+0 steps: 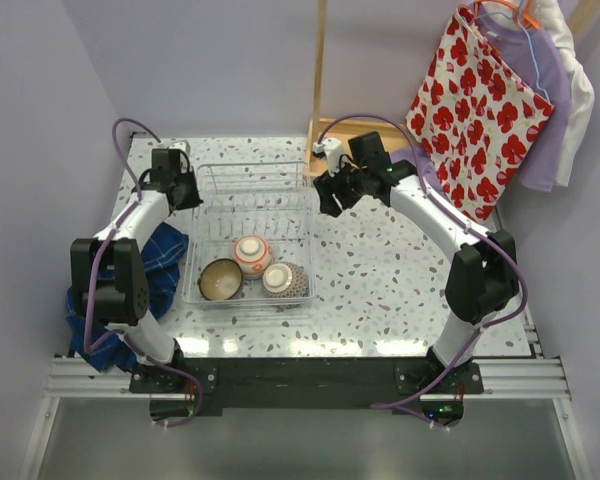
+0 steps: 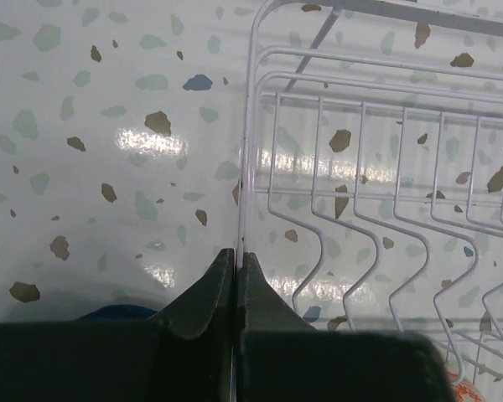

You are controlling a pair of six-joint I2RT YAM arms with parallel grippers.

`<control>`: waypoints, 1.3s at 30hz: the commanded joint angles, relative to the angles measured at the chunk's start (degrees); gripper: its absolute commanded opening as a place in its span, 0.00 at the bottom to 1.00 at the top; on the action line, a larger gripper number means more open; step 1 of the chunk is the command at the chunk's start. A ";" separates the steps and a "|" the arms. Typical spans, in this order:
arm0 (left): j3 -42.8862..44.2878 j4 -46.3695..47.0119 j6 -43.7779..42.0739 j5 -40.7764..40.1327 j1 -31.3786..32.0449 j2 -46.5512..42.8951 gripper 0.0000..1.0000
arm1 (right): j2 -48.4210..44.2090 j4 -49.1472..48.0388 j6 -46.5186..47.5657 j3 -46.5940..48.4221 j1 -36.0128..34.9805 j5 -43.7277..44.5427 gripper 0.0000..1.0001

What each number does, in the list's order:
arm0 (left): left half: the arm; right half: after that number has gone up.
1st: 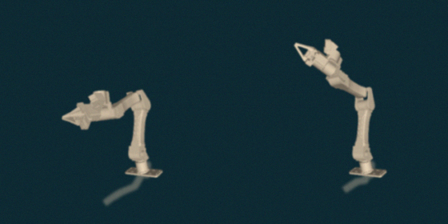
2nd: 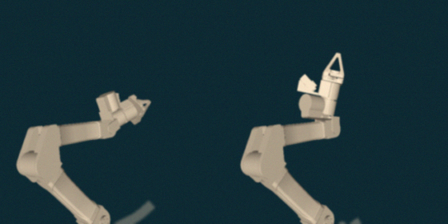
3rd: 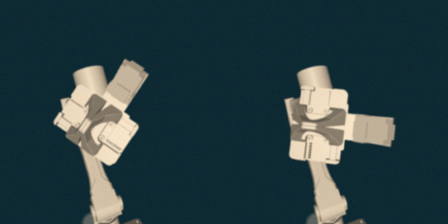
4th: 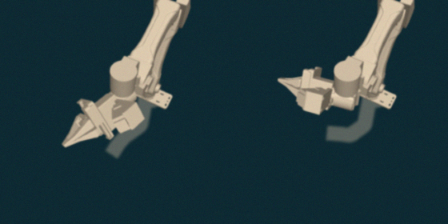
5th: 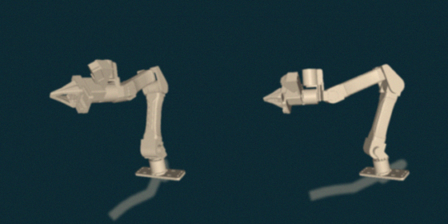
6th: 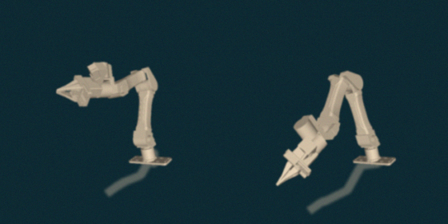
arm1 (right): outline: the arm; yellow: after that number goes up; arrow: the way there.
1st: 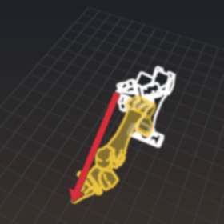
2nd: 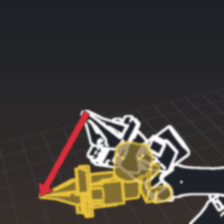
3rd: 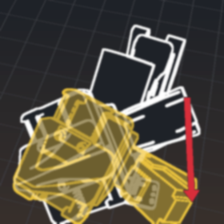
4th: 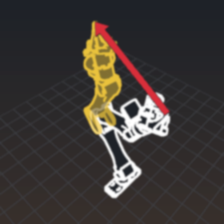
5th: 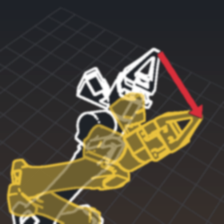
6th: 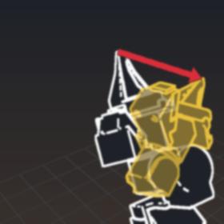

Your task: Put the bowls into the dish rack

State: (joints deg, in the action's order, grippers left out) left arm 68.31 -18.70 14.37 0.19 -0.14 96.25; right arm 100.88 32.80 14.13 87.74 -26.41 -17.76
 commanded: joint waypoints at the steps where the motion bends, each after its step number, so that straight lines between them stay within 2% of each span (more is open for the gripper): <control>1: 5.07 5.96 5.32 -5.36 -3.19 1.92 0.00 | -0.07 -1.07 -0.42 2.78 -0.39 -1.40 0.63; 13: 6.74 7.71 10.85 -5.19 -4.25 4.21 0.00 | 2.83 0.51 1.07 7.88 -2.85 -1.14 0.63; 18: 8.59 8.33 13.58 -4.40 -3.99 6.05 0.00 | 3.44 2.00 4.15 9.72 -7.51 -1.49 0.63; 26: 14.30 9.56 10.51 -3.71 -3.99 8.61 0.00 | 3.10 3.85 7.84 11.93 -15.85 -1.06 0.62; 27: 14.22 10.43 9.98 -2.40 -3.99 7.30 0.03 | 2.92 3.94 7.93 11.40 -16.38 -0.79 0.62; 28: 13.43 10.87 9.10 -1.43 -3.99 6.42 0.16 | 2.57 3.85 7.76 10.96 -16.91 -0.44 0.62; 31: 10.97 13.77 4.63 1.29 -4.08 2.38 0.40 | 1.34 4.20 6.61 9.82 -17.44 0.88 0.63; 35: 9.82 12.82 -4.93 2.01 -3.99 -3.16 0.49 | -0.86 7.80 7.58 10.69 -17.27 5.35 0.63; 36: 7.99 12.64 -6.88 2.88 -3.99 -7.09 0.50 | -2.34 8.16 7.32 10.87 -17.01 7.19 0.64; 38: 5.00 11.42 -12.84 6.39 -3.99 -14.55 0.50 | -4.02 8.42 4.35 10.78 -15.70 9.84 0.66; 39: 1.94 10.53 -14.09 11.02 -3.81 -17.12 0.50 | -5.42 8.51 2.85 10.78 -14.64 11.07 0.66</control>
State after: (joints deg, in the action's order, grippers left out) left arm 75.72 -9.78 11.49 2.17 -3.75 92.73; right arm 103.04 39.75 20.40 97.25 -43.72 -13.93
